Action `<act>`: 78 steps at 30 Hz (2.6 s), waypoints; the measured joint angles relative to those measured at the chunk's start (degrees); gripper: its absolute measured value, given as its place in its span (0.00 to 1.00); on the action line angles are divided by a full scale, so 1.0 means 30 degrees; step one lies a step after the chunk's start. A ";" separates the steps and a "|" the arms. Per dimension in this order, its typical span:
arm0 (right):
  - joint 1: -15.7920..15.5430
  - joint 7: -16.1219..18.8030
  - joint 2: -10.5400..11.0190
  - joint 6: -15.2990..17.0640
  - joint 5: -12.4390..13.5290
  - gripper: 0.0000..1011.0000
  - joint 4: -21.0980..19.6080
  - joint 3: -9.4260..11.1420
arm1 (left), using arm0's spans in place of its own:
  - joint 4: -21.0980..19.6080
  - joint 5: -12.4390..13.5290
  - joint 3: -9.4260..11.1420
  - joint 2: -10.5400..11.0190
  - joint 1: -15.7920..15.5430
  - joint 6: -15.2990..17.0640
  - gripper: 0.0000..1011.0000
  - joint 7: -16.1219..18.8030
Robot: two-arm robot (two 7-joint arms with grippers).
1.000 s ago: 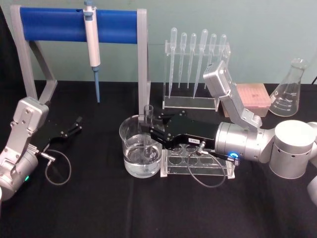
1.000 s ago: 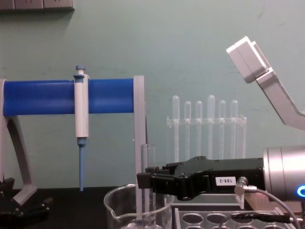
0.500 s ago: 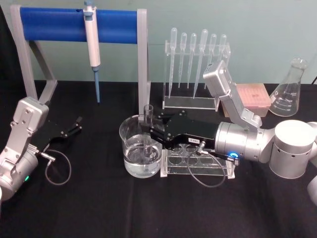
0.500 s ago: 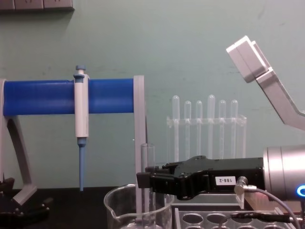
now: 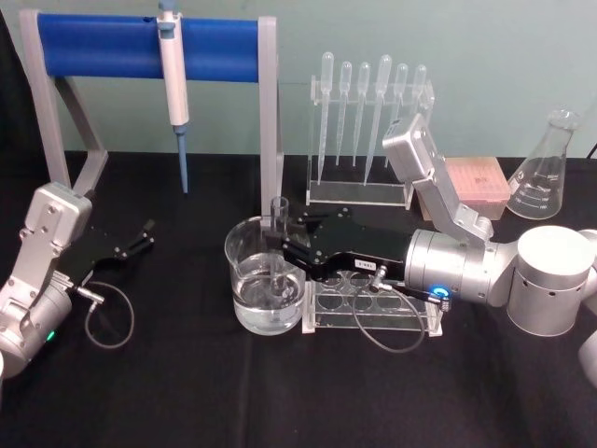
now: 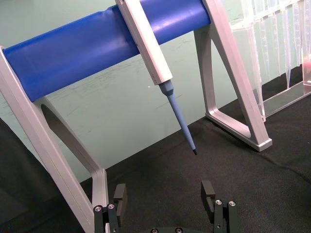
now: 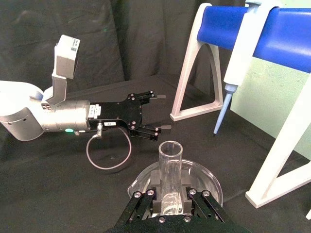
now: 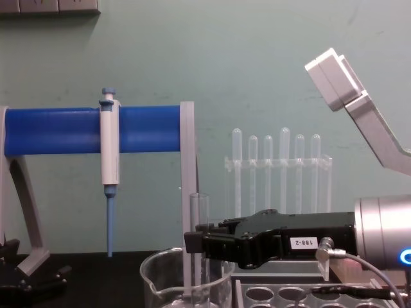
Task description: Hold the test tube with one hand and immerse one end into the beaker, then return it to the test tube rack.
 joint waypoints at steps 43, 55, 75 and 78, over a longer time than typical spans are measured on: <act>0.0000 0.0002 0.0000 0.0001 0.0000 0.22 0.0001 0.0002 | 0.0000 -0.0001 0.0000 0.0000 0.0000 0.0000 0.99 0.0000; 0.0000 0.0001 0.0000 0.0001 -0.0001 0.22 0.0001 0.0002 | 0.0000 0.0000 -0.0001 0.0000 0.0000 0.0000 0.99 0.0000; -0.0001 0.0001 0.0000 0.0001 -0.0001 0.22 0.0001 0.0002 | 0.0000 0.0000 0.0000 0.0000 0.0000 0.0000 0.99 0.0000; -0.0001 0.0002 0.0000 0.0000 0.0000 0.22 0.0001 0.0002 | -0.0001 0.0000 -0.0001 0.0000 0.0000 0.0000 0.99 0.0000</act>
